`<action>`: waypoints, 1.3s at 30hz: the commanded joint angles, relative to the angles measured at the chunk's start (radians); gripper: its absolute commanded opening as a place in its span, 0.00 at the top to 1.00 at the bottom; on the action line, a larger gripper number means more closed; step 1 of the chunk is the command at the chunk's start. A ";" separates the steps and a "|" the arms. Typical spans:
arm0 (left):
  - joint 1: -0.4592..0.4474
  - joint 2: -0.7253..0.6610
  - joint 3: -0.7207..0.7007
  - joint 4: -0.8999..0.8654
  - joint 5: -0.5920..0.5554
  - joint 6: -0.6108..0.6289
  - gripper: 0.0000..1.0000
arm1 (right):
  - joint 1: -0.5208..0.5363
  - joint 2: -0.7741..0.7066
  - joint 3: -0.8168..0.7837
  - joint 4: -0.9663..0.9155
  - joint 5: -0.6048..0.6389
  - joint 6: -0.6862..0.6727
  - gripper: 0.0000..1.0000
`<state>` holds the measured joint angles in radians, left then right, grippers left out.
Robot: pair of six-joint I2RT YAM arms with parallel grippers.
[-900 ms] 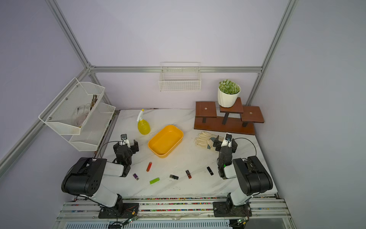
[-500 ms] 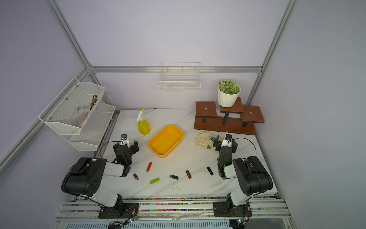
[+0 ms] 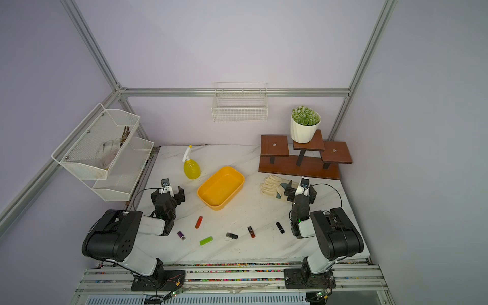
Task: Put the usb flash drive into the storage box
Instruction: Pick up the USB flash from the center of the board.
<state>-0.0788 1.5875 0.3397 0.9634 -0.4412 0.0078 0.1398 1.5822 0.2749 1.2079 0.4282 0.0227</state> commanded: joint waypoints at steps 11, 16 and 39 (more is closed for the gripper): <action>0.013 -0.007 0.022 0.038 0.018 -0.020 0.00 | -0.001 0.004 0.009 -0.001 -0.005 0.011 0.01; 0.020 -0.013 0.021 0.032 0.031 -0.023 0.00 | 0.005 0.002 -0.010 0.049 0.002 -0.008 0.01; -0.112 -0.600 0.312 -1.065 0.093 -0.341 0.00 | 0.019 -0.094 0.022 -0.084 -0.016 -0.033 0.01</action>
<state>-0.1677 1.0187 0.5964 0.0631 -0.4160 -0.2596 0.1528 1.5555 0.2630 1.2148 0.4294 0.0124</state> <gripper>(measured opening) 0.999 0.990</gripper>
